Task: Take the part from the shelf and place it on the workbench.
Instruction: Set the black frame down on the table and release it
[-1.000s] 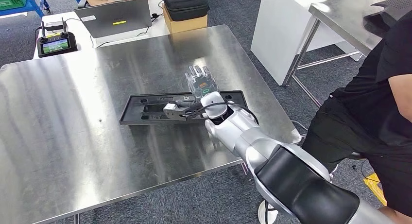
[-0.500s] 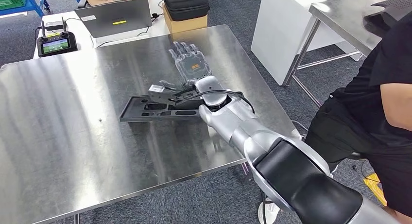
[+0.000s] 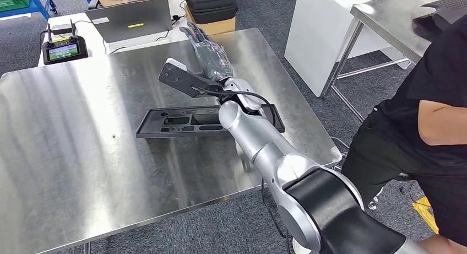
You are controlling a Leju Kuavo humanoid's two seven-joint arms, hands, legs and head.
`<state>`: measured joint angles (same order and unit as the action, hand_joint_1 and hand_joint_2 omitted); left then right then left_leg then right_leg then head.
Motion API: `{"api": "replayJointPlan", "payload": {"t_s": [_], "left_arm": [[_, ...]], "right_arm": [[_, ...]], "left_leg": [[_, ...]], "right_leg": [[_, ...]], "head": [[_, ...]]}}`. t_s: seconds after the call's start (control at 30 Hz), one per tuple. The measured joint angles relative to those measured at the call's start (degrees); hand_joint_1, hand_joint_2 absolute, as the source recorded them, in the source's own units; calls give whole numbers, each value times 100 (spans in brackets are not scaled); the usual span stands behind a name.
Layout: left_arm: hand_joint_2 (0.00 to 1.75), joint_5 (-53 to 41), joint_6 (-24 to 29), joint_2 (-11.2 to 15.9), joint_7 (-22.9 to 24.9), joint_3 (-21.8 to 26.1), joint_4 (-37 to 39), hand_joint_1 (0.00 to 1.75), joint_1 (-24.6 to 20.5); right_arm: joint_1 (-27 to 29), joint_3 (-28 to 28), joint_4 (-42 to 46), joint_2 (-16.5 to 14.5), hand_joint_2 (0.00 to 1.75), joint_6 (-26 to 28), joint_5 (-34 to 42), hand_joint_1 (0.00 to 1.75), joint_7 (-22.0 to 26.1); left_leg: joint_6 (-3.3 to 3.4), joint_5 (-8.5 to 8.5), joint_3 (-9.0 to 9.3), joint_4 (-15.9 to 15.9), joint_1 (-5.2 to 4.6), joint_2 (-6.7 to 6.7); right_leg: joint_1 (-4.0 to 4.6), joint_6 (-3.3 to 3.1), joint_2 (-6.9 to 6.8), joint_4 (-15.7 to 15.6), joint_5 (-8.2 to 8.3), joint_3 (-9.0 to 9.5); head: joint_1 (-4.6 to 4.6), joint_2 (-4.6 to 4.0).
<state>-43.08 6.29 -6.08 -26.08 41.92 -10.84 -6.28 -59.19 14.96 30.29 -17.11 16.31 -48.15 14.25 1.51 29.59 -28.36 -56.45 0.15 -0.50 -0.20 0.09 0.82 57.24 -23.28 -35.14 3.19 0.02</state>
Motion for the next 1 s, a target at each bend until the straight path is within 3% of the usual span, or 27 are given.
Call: {"api": "replayJointPlan", "payload": {"t_s": [0.1, 0.17, 0.27, 0.4, 0.5, 0.73, 1.0], "left_arm": [[0, -8, -1, -1, 0, 0, 0, 0, 0], [0, -36, -5, -2, 1, 0, 0, 0, 0], [0, -96, 9, -1, 22, 4, 0, 0, 0], [0, -127, 24, 0, 67, 44, 0, 0, 7], [0, -127, 47, 0, 74, 97, 0, 0, 14], [0, -131, 113, -3, 74, 182, -2, 0, 54], [0, -3, 193, -11, 4, 361, -2, 0, 98]], "right_arm": [[30, -75, 65, -21, 0, -100, 167, 0, 134], [118, -184, 235, -61, 0, -491, 771, 0, 559], [422, -330, 931, -164, 0, -1725, 2511, 0, 1078], [980, -319, 2199, -247, 0, -3454, 4999, 0, 803], [1427, -202, 3085, -251, 0, -4124, 6117, 0, 597], [2423, 301, 4601, -29, 0, -4910, 6897, 0, 544], [3477, 704, 5571, 413, 0, -5018, 6758, 0, 1117]], "left_leg": [[0, 0, 0, 0, 1, 0], [0, 0, -1, 0, 1, 0], [0, 0, -1, 1, 2, -1], [0, 0, -4, 2, 1, -2], [1, 2, -8, 2, 0, -1], [8, 8, -6, 2, -2, -1], [12, 12, -10, 3, -1, -1]], "right_leg": [[0, 0, 0, 0, 0, 0], [1, 0, 1, 0, 0, -1], [2, 0, 0, 0, -1, -3], [2, -1, -2, 0, -2, -5], [1, -1, 0, -1, -2, -5], [0, 0, 0, -3, -3, -5], [0, 0, 1, -4, -4, -6]], "head": [[0, 0], [0, 1], [0, 1], [0, 0], [0, 0], [0, 1], [0, 0]]}}
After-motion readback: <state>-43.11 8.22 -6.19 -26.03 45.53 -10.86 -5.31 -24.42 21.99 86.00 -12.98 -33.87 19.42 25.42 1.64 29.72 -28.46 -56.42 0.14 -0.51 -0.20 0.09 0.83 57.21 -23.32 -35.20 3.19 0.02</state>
